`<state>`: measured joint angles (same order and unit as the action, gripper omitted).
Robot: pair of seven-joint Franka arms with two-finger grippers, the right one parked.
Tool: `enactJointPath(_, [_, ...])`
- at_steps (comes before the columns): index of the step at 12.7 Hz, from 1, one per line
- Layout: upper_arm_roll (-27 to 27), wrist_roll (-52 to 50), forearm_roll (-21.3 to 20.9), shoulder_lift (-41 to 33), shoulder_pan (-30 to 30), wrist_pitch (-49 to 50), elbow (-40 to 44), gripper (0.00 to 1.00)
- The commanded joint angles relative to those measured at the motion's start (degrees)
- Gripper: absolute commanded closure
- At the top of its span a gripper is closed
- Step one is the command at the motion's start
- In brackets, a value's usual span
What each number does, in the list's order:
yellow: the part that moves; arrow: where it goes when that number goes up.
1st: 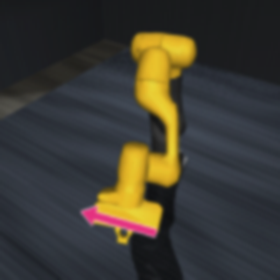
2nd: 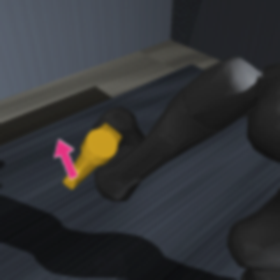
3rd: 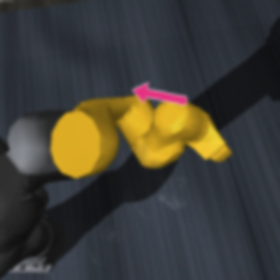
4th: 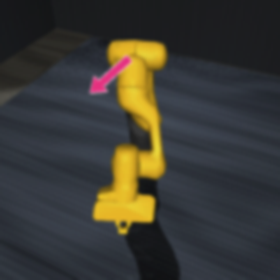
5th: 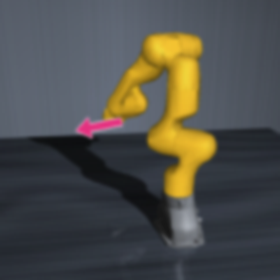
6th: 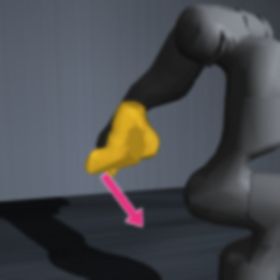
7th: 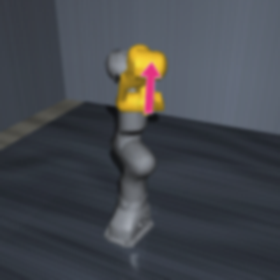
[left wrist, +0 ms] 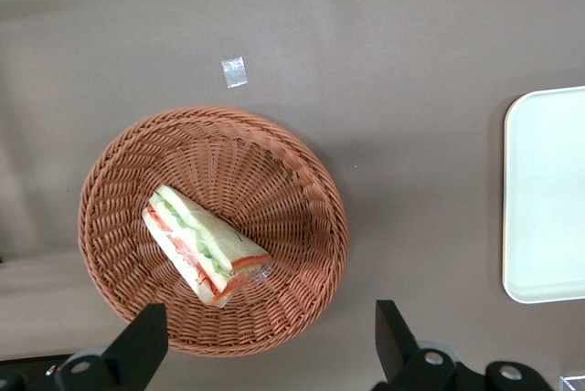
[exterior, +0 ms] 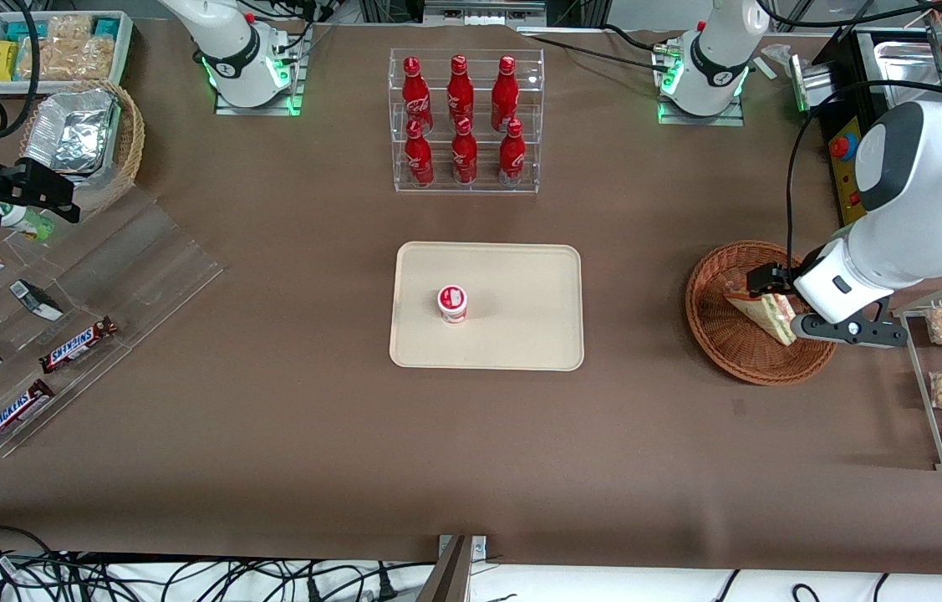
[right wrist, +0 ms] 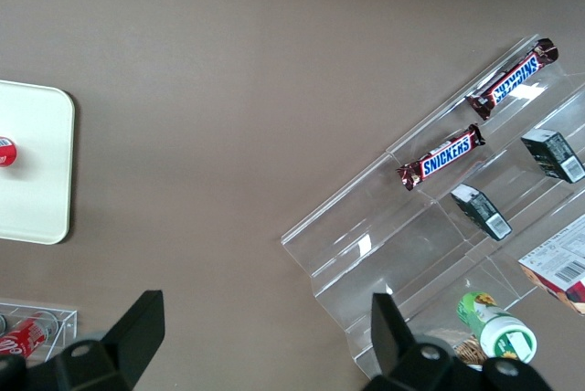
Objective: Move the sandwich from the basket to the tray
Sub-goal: 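Lower the left gripper over the wrapped sandwich in the wicker basket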
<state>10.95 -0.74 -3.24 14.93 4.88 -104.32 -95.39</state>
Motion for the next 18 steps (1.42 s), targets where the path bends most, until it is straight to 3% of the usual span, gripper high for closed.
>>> enactJointPath(1, [-0.1,0.8,1.1,1.2,-0.1,1.7,2.7,0.00])
enactJointPath(7, [-0.9,0.2,1.0,1.5,0.7,1.7,3.4,0.00])
enactJointPath(8, [-1.0,-2.8,1.0,1.6,1.3,1.6,3.3,0.00])
enactJointPath(11, [-1.2,-26.1,0.0,3.5,2.3,0.5,3.3,0.00])
enactJointPath(13, [-1.0,-37.4,-4.4,5.0,2.5,-1.4,1.6,0.00])
enactJointPath(15, [-1.0,-41.4,-6.8,5.1,2.4,-4.2,-2.9,0.00])
enactJointPath(18, [-1.1,-46.1,-6.9,4.3,4.3,-12.0,-10.0,0.00])
